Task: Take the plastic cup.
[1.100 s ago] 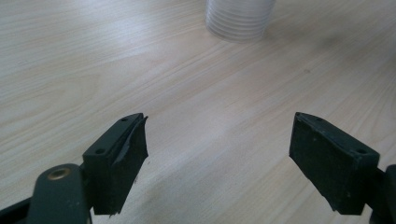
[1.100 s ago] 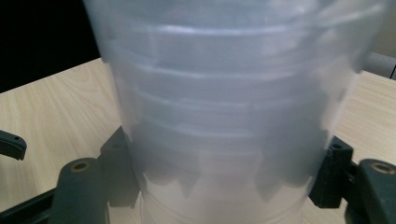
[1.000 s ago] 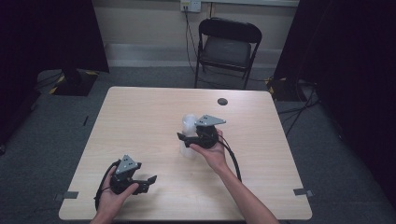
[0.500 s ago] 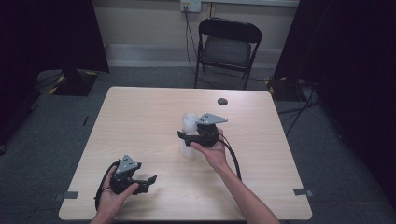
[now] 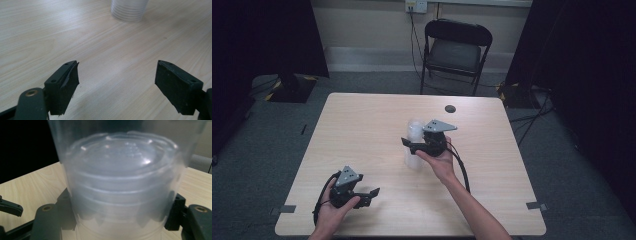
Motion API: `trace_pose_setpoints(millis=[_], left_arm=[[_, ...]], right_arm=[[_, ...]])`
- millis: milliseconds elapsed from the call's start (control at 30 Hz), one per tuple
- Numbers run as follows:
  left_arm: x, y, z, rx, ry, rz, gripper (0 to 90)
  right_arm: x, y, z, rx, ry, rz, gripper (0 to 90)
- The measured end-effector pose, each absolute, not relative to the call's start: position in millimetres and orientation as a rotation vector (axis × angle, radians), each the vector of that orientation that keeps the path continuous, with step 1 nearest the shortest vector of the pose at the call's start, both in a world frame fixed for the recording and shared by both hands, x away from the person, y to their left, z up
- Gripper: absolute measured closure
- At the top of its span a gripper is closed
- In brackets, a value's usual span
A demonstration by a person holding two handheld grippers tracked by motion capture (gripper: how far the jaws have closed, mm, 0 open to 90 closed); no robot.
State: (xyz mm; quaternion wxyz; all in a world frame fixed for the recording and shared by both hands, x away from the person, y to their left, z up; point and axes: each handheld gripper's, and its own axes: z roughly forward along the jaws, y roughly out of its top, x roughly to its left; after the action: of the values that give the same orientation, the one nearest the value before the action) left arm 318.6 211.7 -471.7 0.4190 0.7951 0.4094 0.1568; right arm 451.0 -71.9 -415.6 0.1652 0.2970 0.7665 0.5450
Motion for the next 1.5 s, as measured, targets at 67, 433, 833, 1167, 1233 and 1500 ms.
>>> trace_pose_setpoints(millis=[67, 433, 833, 1167, 1233, 1500], left_arm=[[318.7, 211.7, -471.8, 1.994, 1.027, 0.394, 18.9], [318.8, 211.3, -472.2, 1.992, 1.027, 0.395, 18.9], [319.1, 211.3, -472.8, 1.987, 1.035, 0.395, 18.9], [319.4, 211.5, -473.1, 1.986, 1.038, 0.397, 18.9], [319.4, 211.5, -473.1, 1.987, 1.038, 0.397, 18.9], [319.4, 211.8, -473.0, 1.993, 1.034, 0.4, 18.9]], right_arm=[[451.2, -72.3, -414.1, 0.841, 2.182, 1.557, 31.1], [451.2, -73.2, -404.7, 0.832, 2.169, 1.574, 31.6], [450.5, -75.1, -397.7, 0.828, 2.138, 1.59, 32.3], [450.8, -75.2, -389.5, 0.814, 2.135, 1.611, 32.6], [450.3, -74.6, -387.7, 0.812, 2.139, 1.616, 32.6], [449.7, -74.4, -384.0, 0.814, 2.125, 1.629, 33.1]])
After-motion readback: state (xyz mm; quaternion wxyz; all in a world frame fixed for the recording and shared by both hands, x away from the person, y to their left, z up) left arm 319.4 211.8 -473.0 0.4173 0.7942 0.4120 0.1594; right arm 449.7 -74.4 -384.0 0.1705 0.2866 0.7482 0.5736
